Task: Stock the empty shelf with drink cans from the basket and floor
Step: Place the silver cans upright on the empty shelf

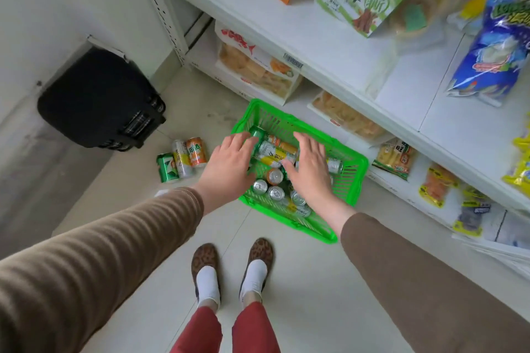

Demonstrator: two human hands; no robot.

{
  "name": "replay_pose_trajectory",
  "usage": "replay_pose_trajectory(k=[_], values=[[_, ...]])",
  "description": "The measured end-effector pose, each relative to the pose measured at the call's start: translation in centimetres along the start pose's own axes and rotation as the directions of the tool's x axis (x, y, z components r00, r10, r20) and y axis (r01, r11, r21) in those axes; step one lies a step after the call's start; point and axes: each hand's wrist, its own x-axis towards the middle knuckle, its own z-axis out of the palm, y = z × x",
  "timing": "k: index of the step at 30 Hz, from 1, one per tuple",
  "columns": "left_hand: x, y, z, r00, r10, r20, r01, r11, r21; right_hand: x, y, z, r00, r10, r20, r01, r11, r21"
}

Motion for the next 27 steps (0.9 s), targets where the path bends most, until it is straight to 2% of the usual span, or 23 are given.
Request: replay_pose_trajectory(k=[4, 7, 15, 23, 25, 27], values=[[2.8, -1.7, 7.4, 0.989, -0.071, 0.132, 0.074, 0.997, -0.017, 1.8, 4.7, 7.5, 0.985, 0.107, 0.135, -0.104, 0.994, -0.028], [5.4, -3.3, 11.9, 0.976, -0.117, 0.182, 0.125, 0.992, -0.029, 3.7, 8.0, 12.2, 0.965, 0.15, 0.217, -0.136, 0.988, -0.078], [10.4, -6.6, 20.8, 0.966, -0.126, 0.228, 0.124, 0.992, 0.02, 9.4, 13.2, 21.4, 0.939, 0.208, 0.274, -0.157, 0.968, -0.198], [11.4, -8.6, 24.0, 0.965, -0.104, 0.24, 0.101, 0.995, 0.023, 12.8, 14.5, 25.5, 0.939, 0.219, 0.267, -0.07, 0.878, -0.474], [10.9, -8.5, 23.4, 0.967, -0.096, 0.235, 0.095, 0.995, 0.016, 12.6, 14.4, 24.7, 0.933, 0.233, 0.275, -0.082, 0.88, -0.468], [10.1, -8.1, 22.0, 0.967, -0.098, 0.236, 0.098, 0.995, 0.012, 12.0, 13.9, 22.6, 0.915, 0.268, 0.301, -0.141, 0.913, -0.383]])
